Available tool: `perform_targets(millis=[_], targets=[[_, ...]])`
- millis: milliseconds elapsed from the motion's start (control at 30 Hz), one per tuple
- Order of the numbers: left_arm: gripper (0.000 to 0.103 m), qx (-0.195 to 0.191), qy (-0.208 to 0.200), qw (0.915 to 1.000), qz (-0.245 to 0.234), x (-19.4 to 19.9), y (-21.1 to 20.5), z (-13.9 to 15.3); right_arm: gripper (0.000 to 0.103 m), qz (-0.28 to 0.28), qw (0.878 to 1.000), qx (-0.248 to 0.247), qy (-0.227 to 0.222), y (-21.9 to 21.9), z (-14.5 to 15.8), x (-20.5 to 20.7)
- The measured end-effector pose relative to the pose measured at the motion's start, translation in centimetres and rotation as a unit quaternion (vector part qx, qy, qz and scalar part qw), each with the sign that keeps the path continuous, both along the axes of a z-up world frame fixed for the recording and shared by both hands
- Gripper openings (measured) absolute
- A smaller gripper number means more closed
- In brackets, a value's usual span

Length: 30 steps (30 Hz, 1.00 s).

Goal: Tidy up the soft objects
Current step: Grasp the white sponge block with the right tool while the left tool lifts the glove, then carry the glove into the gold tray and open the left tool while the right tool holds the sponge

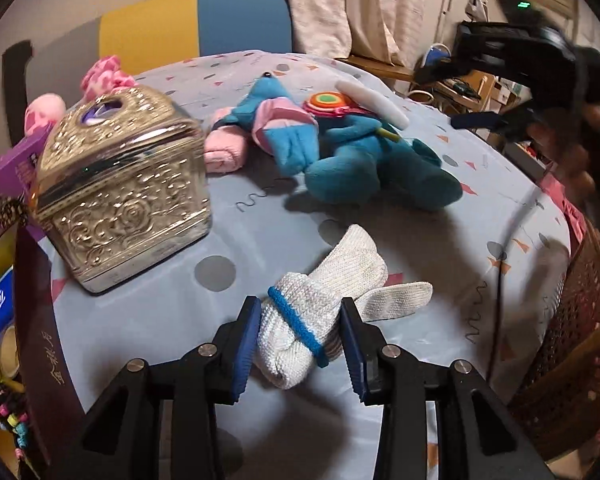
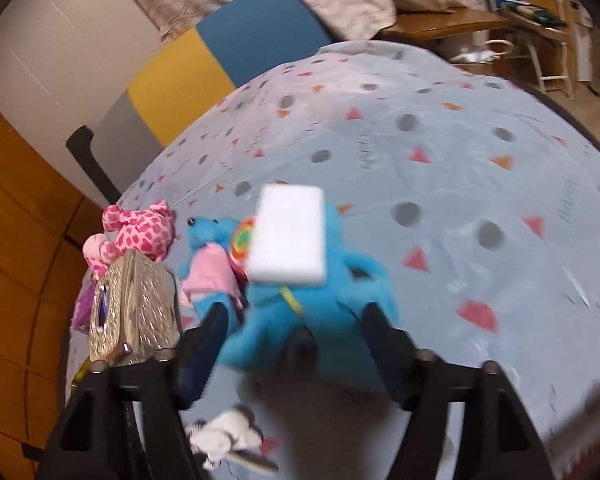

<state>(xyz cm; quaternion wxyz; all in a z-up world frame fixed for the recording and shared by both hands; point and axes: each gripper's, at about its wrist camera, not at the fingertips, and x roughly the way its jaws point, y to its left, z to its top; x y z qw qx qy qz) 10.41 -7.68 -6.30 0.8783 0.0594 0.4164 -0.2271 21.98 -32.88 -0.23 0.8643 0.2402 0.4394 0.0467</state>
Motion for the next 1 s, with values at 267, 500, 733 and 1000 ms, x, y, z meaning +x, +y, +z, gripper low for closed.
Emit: perform_targets(millis=[267, 500, 733, 1000], targets=[[0.041, -0.009, 0.004, 0.9999, 0.004, 0.7, 0.6, -0.5, 0.076, 0.025, 0.998, -0.044, 0.041, 1.4, -0.9, 7.8], [0.043, -0.012, 0.01, 0.9998, 0.008, 1.1, 0.6, -0.8, 0.055, 0.034, 0.993, -0.084, 0.077, 2.5, -2.8, 9.5], [0.042, -0.028, 0.014, 0.9995, 0.012, 1.2, 1.0, -1.0, 0.055, 0.06, 0.995, -0.076, 0.019, 3.3, -0.3, 4.3], [0.041, -0.044, 0.026, 0.9978, 0.043, 0.8, 2.1, -0.5, 0.056, 0.129, 0.979, -0.123, 0.103, 7.3, -2.4, -2.1]])
